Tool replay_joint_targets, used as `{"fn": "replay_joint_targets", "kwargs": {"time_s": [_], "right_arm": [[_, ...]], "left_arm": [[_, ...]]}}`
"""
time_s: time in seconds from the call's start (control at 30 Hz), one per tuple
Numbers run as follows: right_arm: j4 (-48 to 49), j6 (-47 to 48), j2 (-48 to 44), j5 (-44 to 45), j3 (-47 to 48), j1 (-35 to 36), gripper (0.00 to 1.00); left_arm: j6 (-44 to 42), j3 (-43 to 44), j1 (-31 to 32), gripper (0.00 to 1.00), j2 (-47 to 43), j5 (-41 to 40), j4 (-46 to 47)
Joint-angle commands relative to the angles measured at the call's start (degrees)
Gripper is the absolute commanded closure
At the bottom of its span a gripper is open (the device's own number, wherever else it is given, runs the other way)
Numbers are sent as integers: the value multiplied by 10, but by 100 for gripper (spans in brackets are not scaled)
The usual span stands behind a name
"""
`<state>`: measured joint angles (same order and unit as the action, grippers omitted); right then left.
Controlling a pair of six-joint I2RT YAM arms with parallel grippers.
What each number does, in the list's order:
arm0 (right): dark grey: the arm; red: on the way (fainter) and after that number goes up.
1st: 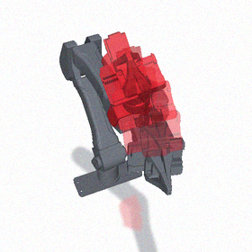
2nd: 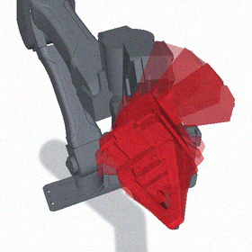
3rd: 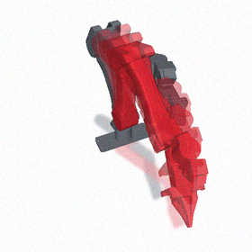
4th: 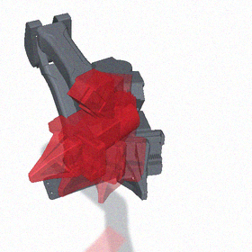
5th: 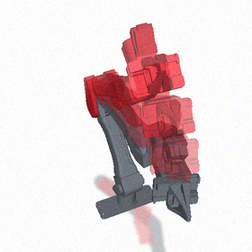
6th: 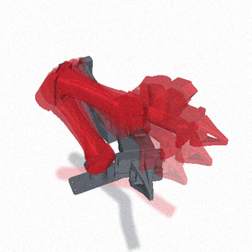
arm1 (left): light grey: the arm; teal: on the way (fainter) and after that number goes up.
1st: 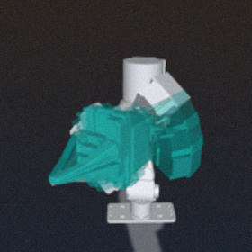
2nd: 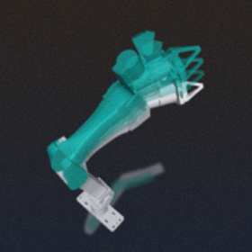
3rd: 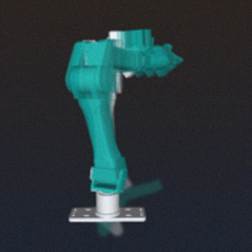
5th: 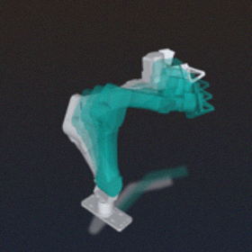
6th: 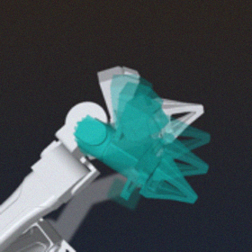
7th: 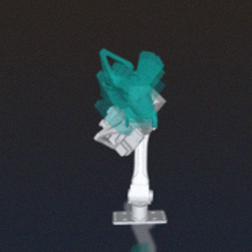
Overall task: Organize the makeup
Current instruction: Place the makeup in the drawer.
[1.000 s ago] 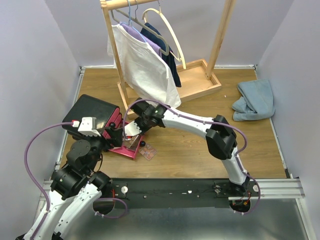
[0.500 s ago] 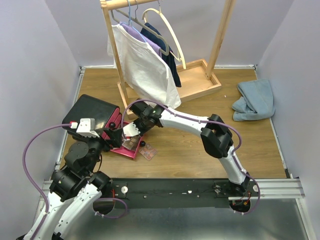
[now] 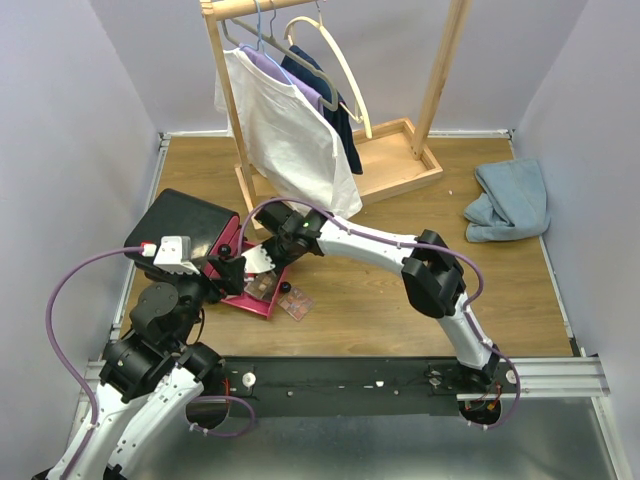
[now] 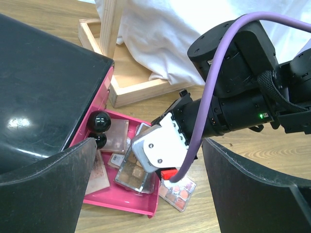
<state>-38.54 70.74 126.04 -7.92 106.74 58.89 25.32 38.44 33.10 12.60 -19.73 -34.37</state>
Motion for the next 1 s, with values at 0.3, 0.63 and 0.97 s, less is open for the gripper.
{"fn": "replay_joint_targets", "kwargs": {"time_s": [0.3,0.63,0.97], "right_arm": [[34,-203,-134,-118,-92,2,72],[-119,-221,-272,-280,-225,-19,59],[-80,-180,-421,-390,-412,-153,48]], "left_arm": [[3,-6,-2,1,8,13,14],[2,-9,-1,7,170,222,62],[67,-20,70,21,289,282,72]]}}
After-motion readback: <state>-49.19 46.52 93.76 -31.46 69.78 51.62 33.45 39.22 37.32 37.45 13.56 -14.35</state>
